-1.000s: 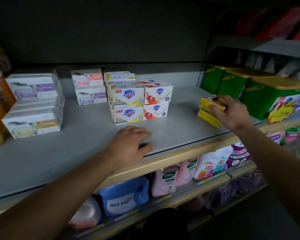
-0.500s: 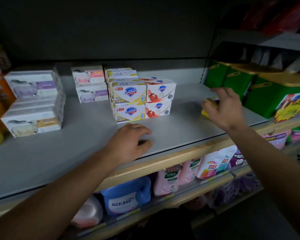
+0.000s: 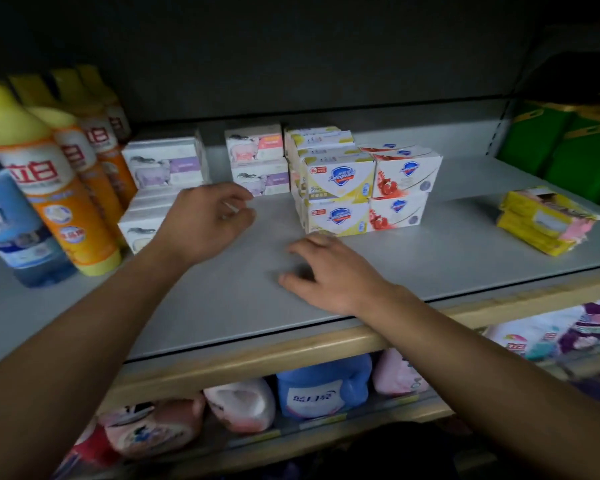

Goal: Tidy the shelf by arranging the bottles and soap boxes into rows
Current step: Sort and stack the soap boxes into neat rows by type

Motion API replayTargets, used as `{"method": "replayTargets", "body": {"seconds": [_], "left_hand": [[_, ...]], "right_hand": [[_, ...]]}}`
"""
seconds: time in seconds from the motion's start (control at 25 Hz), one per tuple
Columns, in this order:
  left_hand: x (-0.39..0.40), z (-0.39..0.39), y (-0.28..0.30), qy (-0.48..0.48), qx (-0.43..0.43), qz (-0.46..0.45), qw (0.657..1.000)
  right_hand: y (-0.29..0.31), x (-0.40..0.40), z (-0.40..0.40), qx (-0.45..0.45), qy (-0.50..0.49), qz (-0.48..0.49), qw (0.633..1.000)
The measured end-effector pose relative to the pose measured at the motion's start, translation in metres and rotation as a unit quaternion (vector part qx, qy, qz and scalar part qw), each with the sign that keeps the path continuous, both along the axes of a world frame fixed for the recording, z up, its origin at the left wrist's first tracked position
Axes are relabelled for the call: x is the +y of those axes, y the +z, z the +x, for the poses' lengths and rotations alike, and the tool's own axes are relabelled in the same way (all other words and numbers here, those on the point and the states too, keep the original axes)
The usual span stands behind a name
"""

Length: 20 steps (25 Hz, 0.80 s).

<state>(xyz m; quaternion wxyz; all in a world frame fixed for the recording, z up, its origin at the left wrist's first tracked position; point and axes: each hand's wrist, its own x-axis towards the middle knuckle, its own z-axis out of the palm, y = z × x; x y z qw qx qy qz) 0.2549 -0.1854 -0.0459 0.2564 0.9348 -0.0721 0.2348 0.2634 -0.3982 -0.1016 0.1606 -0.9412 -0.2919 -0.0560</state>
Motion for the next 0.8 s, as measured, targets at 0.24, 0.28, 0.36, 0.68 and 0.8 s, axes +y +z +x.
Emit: {"method": "replayTargets", "body": {"seconds": [0.24, 0.28, 0.36, 0.68, 0.8], "left_hand": [[0.016, 0.075, 0.006, 0.062, 0.016, 0.104, 0.993], [0.014, 0.091, 0.005, 0.068, 0.035, 0.122, 0.990], [0.007, 0.121, 0.003, 0.079, 0.070, 0.147, 0.983], [-0.001, 0.176, -0.008, 0.163, 0.119, 0.242, 0.949], [-0.004, 0.174, -0.013, 0.181, 0.123, 0.216, 0.952]], "right_hand": [[-0.011, 0.009, 0.002, -0.012, 0.004, -0.006, 1.000], [-0.011, 0.009, 0.002, -0.010, 0.003, -0.001, 1.000], [-0.013, 0.009, 0.003, -0.010, 0.000, 0.010, 1.000], [-0.016, 0.008, 0.004, -0.035, -0.004, 0.031, 0.999], [-0.016, 0.008, 0.004, -0.030, -0.002, 0.029, 0.999]]}}
